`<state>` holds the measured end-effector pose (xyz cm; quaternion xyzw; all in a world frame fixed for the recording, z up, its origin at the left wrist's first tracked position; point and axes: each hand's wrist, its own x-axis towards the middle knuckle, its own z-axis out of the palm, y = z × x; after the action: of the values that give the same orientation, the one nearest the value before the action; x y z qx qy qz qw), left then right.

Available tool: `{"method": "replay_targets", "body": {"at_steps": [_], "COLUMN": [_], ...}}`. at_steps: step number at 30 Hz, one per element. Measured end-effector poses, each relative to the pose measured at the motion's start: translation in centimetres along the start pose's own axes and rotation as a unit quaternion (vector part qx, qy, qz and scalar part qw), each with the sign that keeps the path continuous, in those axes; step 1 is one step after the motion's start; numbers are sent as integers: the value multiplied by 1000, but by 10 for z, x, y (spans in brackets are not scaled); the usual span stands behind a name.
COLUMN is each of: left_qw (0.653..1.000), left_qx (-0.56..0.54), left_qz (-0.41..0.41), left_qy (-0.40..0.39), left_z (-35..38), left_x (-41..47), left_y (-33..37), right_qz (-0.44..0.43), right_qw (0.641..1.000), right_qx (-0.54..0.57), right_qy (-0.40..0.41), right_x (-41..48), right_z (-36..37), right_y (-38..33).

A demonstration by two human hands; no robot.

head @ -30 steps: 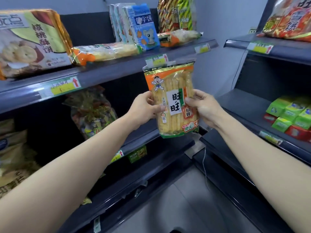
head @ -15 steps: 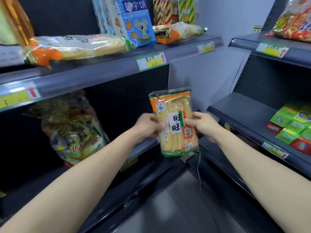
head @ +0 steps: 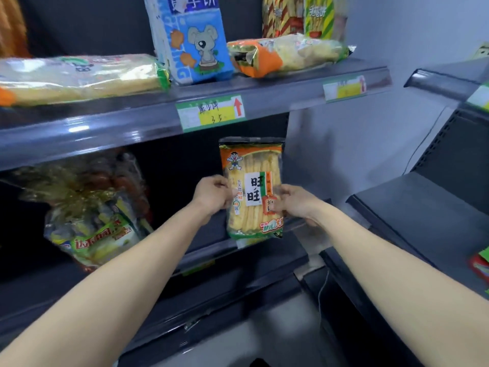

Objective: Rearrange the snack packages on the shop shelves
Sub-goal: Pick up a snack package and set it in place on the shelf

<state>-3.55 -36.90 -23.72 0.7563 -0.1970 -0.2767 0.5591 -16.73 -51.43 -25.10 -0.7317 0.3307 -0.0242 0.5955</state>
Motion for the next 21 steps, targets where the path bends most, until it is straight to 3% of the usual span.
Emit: {"method": "replay_targets", "body": {"at_steps": [9, 13, 21], "left_qw": [987, 990, 984], "left_qx": [-91, -44, -94], "left_qz": [-25, -60, -65], "left_qy": [134, 116, 139], "left_z": [26, 28, 23], "left_x": [23, 30, 73], "left_y": [-10, -15, -25], "right_qz": [-33, -45, -76], "right_qw": [998, 998, 997], "right_qx": [16, 32, -22], "right_qy": [-47, -41, -6], "right_x": [56, 81, 139], "right_z": [-22, -17, 0], "right_y": [7, 7, 2]}}
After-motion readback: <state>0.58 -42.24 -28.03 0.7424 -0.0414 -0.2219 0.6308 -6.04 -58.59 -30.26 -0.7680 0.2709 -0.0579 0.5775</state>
